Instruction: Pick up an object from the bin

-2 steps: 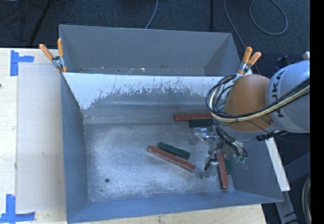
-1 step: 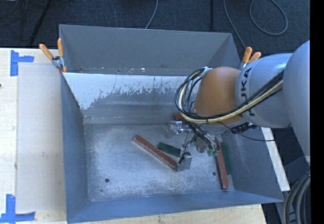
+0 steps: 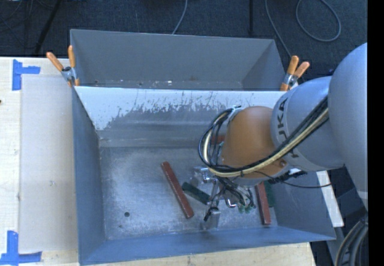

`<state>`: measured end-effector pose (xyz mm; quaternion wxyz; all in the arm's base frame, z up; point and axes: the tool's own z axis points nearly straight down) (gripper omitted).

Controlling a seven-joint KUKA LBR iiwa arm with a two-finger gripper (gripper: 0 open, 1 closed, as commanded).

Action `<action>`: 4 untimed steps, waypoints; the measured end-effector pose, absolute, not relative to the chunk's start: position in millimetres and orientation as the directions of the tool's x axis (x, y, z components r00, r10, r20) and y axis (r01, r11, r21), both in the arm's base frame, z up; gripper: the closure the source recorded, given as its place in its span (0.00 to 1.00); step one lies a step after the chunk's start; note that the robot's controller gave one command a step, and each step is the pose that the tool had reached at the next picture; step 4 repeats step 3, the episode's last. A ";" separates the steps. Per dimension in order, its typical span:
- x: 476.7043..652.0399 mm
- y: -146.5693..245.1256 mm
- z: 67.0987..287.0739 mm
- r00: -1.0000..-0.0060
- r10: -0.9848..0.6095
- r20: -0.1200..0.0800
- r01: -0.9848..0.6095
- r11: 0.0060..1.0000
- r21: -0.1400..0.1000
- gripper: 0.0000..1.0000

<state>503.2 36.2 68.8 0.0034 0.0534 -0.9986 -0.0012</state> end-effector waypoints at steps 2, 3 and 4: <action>500.5 -5.9 69.7 -0.966 -0.259 0.002 -0.259 0.966 0.000 1.00; 494.4 -86.1 233.9 -0.975 -0.221 -0.008 -0.221 0.975 -0.004 1.00; 494.4 -86.1 233.9 -0.975 -0.221 -0.008 -0.221 0.975 -0.004 1.00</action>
Offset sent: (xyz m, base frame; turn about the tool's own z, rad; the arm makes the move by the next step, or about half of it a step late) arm 0.0000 0.0000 0.0000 0.0000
